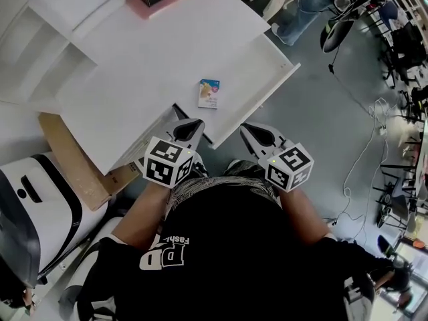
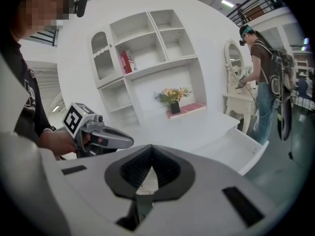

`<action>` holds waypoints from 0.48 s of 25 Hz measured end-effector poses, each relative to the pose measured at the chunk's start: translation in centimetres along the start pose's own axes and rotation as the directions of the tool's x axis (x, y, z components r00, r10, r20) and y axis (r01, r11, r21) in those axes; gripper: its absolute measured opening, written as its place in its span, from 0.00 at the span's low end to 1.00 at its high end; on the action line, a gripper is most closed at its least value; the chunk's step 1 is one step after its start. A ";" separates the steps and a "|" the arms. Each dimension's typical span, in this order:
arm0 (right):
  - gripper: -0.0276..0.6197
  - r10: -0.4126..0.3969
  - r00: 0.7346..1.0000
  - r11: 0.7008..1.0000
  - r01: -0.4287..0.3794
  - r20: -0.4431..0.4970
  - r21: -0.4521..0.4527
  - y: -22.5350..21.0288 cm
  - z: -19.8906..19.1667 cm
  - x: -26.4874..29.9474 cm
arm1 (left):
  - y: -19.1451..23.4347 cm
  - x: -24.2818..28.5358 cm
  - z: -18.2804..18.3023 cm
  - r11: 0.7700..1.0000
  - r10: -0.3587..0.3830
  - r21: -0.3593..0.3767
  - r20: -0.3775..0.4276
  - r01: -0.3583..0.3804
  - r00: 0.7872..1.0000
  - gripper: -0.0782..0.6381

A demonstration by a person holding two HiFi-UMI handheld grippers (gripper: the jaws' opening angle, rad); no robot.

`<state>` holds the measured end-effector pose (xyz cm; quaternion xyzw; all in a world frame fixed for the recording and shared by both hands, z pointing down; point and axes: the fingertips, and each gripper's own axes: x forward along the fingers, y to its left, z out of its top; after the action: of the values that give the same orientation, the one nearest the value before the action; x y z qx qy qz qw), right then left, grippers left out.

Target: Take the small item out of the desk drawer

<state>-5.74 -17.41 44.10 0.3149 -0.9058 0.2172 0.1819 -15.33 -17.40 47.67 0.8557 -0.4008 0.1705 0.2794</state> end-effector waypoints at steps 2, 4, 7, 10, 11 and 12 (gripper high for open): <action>0.06 -0.008 1.000 1.000 0.008 0.000 0.002 -0.3 0.1 -0.1 | 0.1 0.1 0.2 1.000 0.001 0.000 0.008 -0.001 1.000 0.13; 0.06 -0.017 1.000 1.000 0.017 0.006 0.000 -0.7 0.4 -0.3 | 0.2 0.1 0.5 1.000 0.003 0.002 0.018 -0.003 1.000 0.13; 0.06 -0.013 1.000 1.000 0.013 0.011 -0.008 -0.9 0.7 -0.2 | 0.3 0.1 0.8 1.000 0.013 0.002 0.029 -0.014 0.999 0.13; 0.06 0.008 1.000 1.000 -0.008 0.000 -0.014 -1.1 0.6 0.1 | 0.6 0.2 0.7 0.999 0.033 -0.004 0.027 -0.033 0.999 0.13; 0.06 0.016 1.000 1.000 -0.016 -0.003 -0.017 -1.3 0.6 0.2 | 0.7 0.4 0.7 0.999 0.041 -0.009 0.025 -0.041 0.999 0.13; 0.06 0.025 1.000 0.999 -0.025 -0.005 -0.020 -1.5 0.7 0.4 | 0.8 0.5 0.7 0.999 0.049 -0.014 0.024 -0.049 0.999 0.13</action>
<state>-5.17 -19.01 44.09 0.3011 -0.9115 0.2111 0.1845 -15.60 -18.53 47.69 0.8457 -0.4261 0.1644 0.2760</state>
